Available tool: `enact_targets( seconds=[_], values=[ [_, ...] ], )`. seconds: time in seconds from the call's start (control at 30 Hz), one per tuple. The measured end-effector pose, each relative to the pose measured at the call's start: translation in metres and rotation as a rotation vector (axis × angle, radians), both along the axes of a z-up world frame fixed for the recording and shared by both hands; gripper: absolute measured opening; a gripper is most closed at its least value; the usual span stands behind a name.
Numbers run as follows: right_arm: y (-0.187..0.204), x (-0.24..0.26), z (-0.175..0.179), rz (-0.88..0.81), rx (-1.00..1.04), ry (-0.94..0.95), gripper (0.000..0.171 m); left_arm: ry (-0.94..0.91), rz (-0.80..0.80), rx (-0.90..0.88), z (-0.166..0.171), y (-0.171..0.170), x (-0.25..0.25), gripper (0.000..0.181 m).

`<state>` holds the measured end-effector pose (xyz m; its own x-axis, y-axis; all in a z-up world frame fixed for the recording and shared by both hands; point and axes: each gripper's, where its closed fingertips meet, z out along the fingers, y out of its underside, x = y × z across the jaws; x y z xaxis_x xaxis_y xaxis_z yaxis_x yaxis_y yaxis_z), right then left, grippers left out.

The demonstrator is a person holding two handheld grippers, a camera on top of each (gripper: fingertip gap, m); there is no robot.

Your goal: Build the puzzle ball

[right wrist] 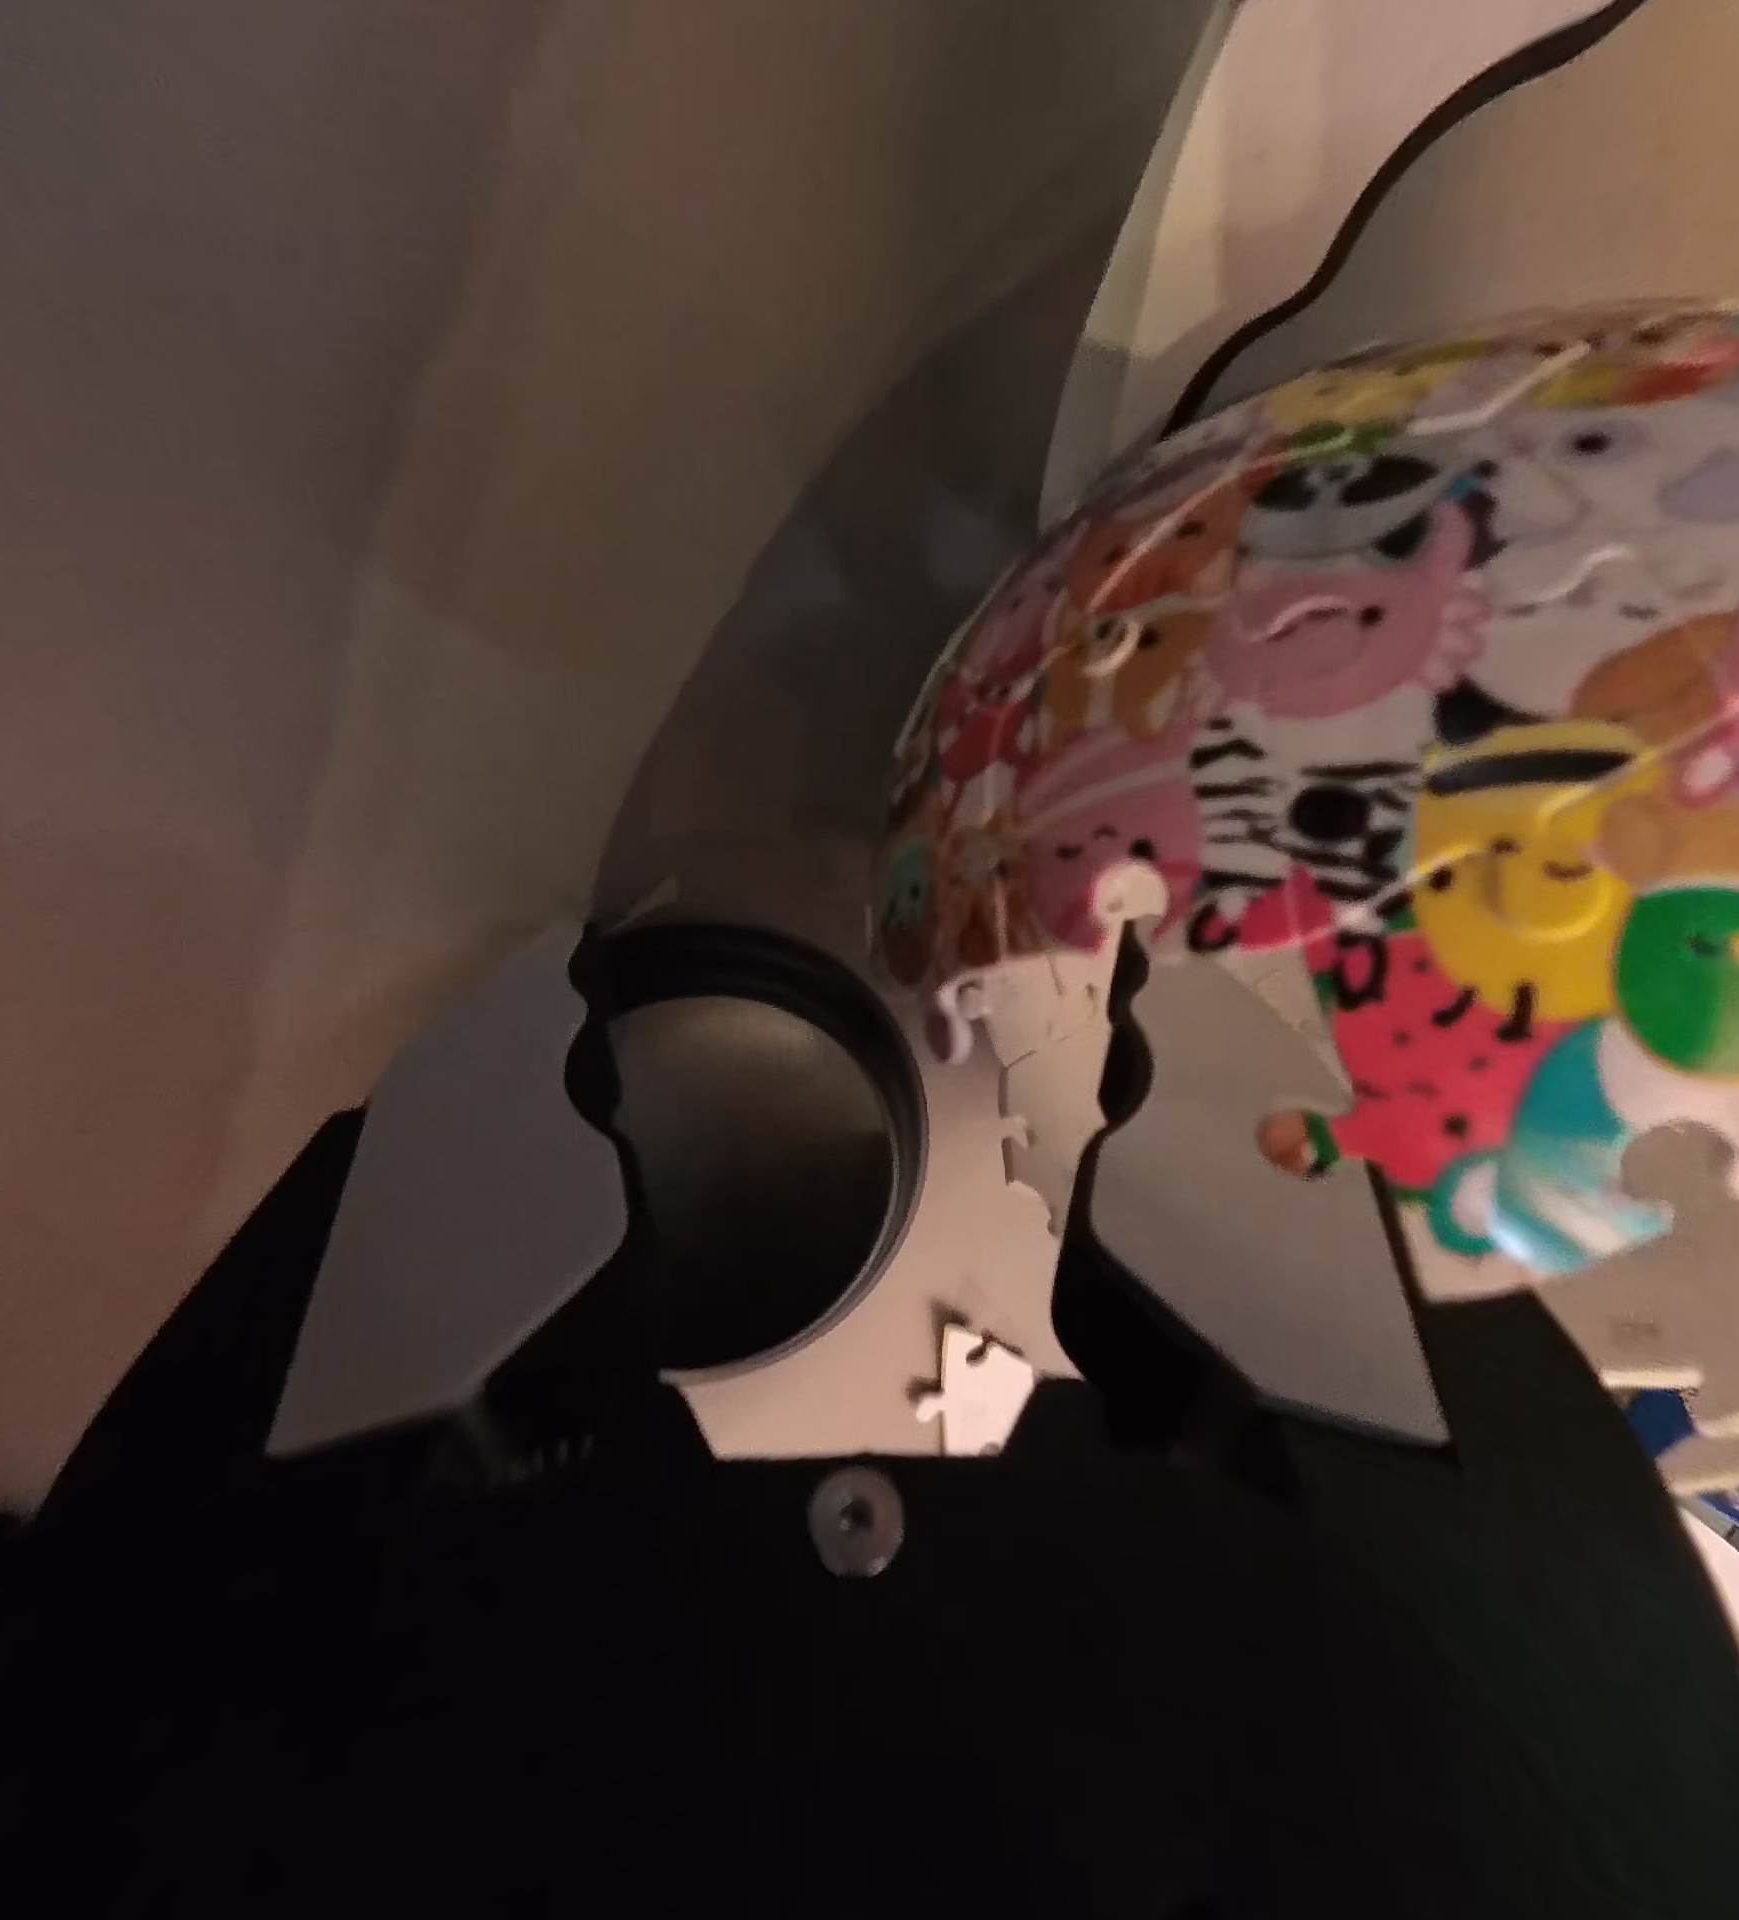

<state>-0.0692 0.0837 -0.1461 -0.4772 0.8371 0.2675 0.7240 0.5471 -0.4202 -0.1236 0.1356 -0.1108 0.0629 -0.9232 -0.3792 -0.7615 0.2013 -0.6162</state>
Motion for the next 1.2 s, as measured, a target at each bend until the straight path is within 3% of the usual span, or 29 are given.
enact_targets(
  seconds=[0.37, 0.53, 0.63, 0.83, 1.07, 1.2],
  values=[
    [0.004, 0.025, 0.046, -0.133, -0.094, 0.392, 0.086, -0.01, 0.007, 0.026, 0.003, -0.001, 0.001, 0.115],
    [0.028, 0.037, 0.057, -0.417, -0.405, 0.53, 0.083, -0.034, 0.03, 0.013, 0.005, 0.001, -0.002, 0.114],
    [0.039, 0.037, 0.062, -0.48, -0.535, 0.576, 0.084, -0.049, 0.032, 0.001, 0.005, 0.001, -0.002, 0.114],
    [0.059, 0.028, 0.034, -0.585, -0.52, 0.437, 0.081, -0.086, 0.038, -0.029, 0.005, 0.002, -0.001, 0.114],
    [0.051, 0.01, 0.006, -0.55, -0.446, 0.264, 0.065, -0.12, 0.046, -0.05, 0.005, 0.003, -0.006, 0.113],
    [0.051, -0.003, 0.0, -0.547, -0.409, 0.227, 0.064, -0.142, 0.054, -0.063, 0.007, 0.004, -0.012, 0.115]
  ],
)
